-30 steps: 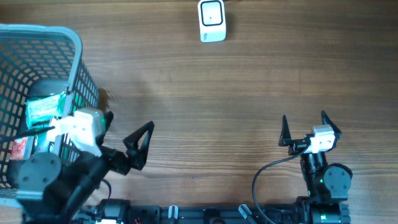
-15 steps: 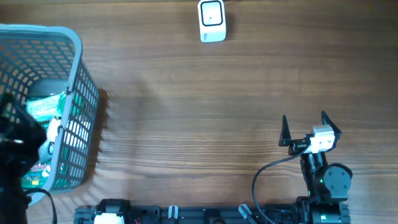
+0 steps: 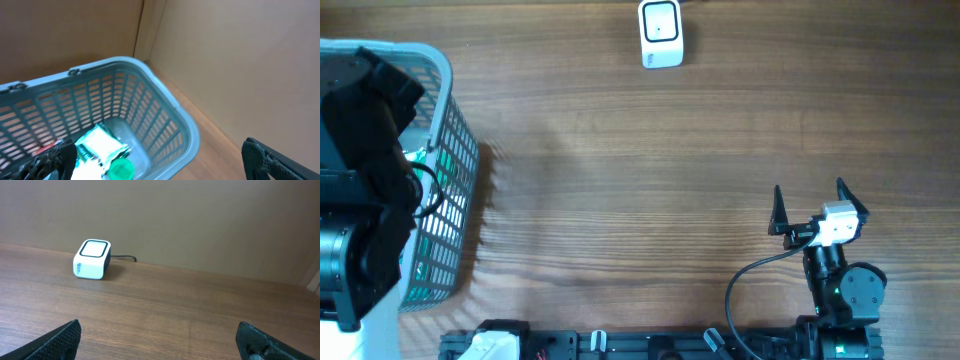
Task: Scan the item barcode
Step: 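Reach the left gripper into the basket and grasp the green-capped jar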
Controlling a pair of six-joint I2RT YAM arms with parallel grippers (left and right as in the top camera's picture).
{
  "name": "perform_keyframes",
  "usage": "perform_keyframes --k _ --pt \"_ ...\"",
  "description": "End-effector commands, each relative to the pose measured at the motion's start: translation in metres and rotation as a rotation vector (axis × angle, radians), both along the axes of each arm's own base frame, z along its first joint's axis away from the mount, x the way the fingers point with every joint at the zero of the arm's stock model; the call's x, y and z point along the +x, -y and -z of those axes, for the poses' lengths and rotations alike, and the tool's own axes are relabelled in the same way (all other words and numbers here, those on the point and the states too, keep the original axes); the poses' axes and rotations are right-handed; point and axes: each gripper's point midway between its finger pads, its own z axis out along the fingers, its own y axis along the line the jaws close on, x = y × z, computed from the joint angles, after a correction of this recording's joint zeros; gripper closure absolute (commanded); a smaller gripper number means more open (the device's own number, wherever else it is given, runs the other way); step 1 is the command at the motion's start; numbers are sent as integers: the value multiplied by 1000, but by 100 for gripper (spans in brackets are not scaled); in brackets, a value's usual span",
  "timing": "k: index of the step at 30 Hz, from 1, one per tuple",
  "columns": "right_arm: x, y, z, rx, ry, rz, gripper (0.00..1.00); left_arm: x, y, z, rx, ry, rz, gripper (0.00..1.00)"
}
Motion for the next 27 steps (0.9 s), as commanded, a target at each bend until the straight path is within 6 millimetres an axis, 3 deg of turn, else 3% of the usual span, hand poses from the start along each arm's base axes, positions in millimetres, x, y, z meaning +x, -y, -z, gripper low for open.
perform_keyframes --k 1,4,6,12,14,15,17,20,23,27 --pt "0 0 -1 -6 8 3 0 -6 -4 -5 -2 20 -28 0" --pt "0 0 -1 -6 8 3 0 -6 -8 -1 0 3 -44 0" --pt "0 0 -1 -6 8 2 0 -7 -30 10 -93 38 -180 0" --pt "0 0 -1 -6 8 3 0 19 -100 115 -551 -153 -267 0" --pt "0 0 -1 -6 8 3 0 23 -118 148 -615 -244 -317 0" --pt "0 0 -1 -6 8 3 0 27 -120 160 -626 -285 -319 0" --pt "0 0 -2 -6 8 3 0 41 -117 214 -691 -478 -321 0" --pt "0 0 -2 -6 8 3 0 55 -104 250 -751 -579 -331 0" --pt "0 0 -1 -6 8 3 0 73 -87 266 -802 -598 -303 0" --pt "0 0 -1 -6 8 3 0 76 -76 277 -778 -649 -272 0"
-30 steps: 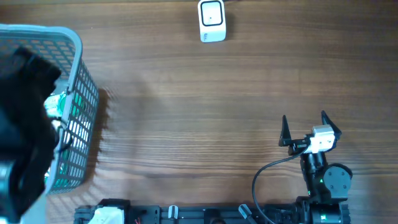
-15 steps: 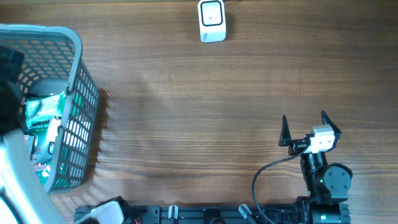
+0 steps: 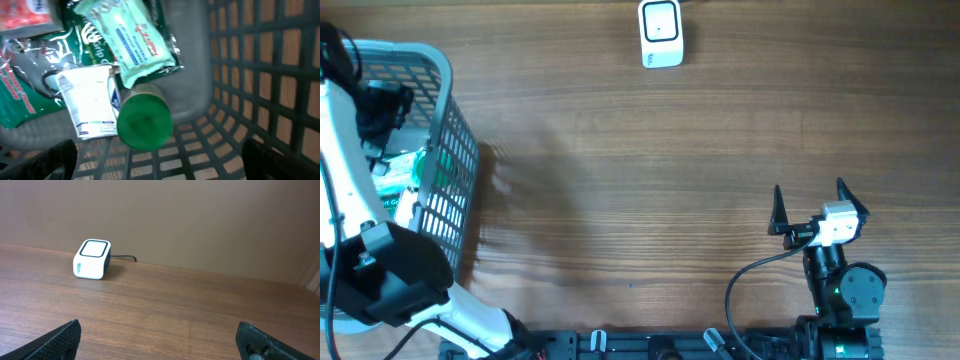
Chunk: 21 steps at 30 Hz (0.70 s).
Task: Scan the item barcode
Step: 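Reach the left gripper into the basket and grasp the green-capped jar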
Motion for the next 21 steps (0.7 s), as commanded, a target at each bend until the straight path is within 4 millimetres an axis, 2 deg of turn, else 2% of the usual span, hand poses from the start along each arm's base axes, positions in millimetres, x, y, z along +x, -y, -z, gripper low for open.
perform_keyframes --k 1,7,12,21 --pt "0 0 -1 -6 8 3 0 -3 9 17 -33 -38 -24 0" --pt "0 0 -1 -6 8 3 1 -13 14 69 -67 -104 -58 0" --pt "0 0 -2 -6 8 3 0 -7 17 104 -77 -131 -46 0" --pt "0 0 -1 -6 8 2 0 -18 29 140 -124 -232 -31 0"
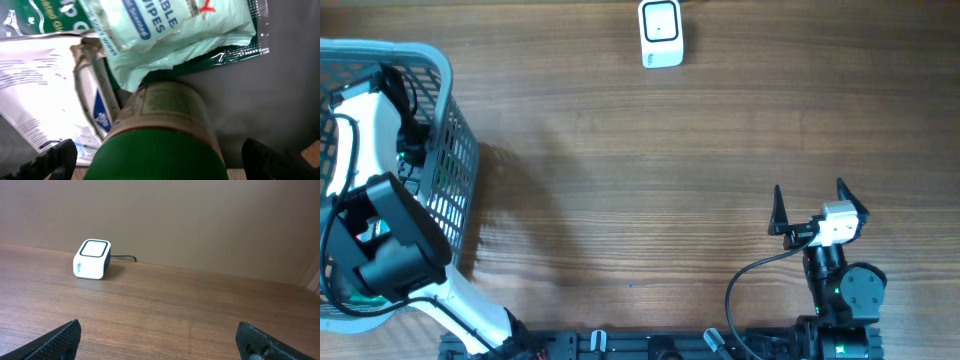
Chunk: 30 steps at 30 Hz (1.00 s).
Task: Scan the item barcode
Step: 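Reach the left gripper into the basket and grasp the green-capped jar, then carry the jar with the left gripper and set it upright mid-table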
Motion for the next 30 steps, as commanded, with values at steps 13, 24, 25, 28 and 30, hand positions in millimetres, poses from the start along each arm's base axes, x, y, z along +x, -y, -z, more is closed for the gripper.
perform_keyframes --k 13,24,25,28,30 --pt "0 0 -1 -6 8 3 0 3 9 -3 -7 -6 34 43" --pt "0 0 -1 -6 8 3 0 -18 18 -258 195 481 19 41" --pt "0 0 -1 -6 8 3 0 -30 24 -282 214 564 -21 41" --pt "0 0 -1 -6 8 3 0 -48 55 -324 162 760 -20 41" --pt "0 0 -1 -6 8 3 0 -43 92 -342 82 858 88 41"
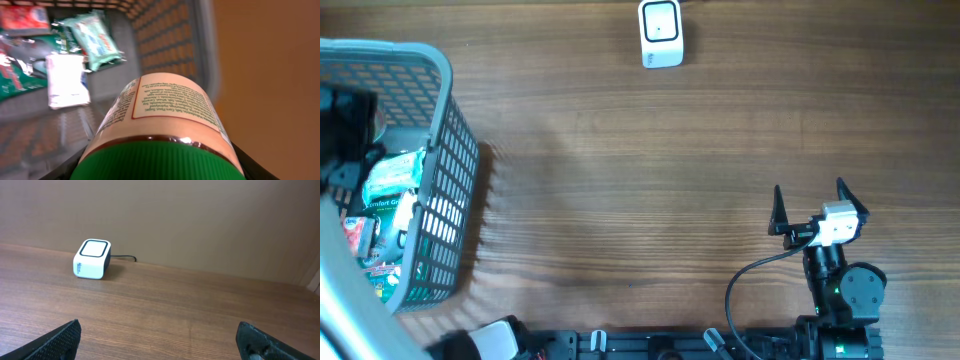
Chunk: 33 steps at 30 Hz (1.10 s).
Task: Scan the item barcode
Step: 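Carry the jar with the left gripper and set it upright mid-table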
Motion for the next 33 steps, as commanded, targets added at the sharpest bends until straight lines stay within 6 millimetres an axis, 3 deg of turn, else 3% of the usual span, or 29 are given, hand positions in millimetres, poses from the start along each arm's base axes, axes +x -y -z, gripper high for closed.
perform_keyframes --k 1,4,6,8,12,13,16,20,21,24,30,33 --pt "0 0 -2 -6 8 3 0 17 65 -21 -101 126 219 41" --pt "0 0 -2 -6 8 3 0 45 139 -7 -111 75 470 41" --pt "0 0 -2 -6 8 3 0 64 185 18 -78 -8 590 41" --pt "0 0 -2 -6 8 2 0 83 234 60 -28 -133 695 41" --pt "0 0 -2 -6 8 3 0 115 351 176 11 -347 905 40" --pt "0 0 -2 -6 8 3 0 113 375 204 22 -393 947 41" --pt "0 0 -2 -6 8 3 0 96 410 243 51 -473 1020 40" --pt "0 0 -2 -6 8 3 0 67 462 263 80 -468 1138 38" --pt "0 0 -2 -6 8 3 0 67 468 263 79 -454 1148 37" --pt "0 0 -2 -6 8 3 0 58 453 267 96 -524 1128 38" --pt "0 0 -2 -6 8 3 0 21 416 316 146 -754 1060 38" --pt "0 0 -2 -6 8 2 0 5 426 337 145 -767 1089 37"
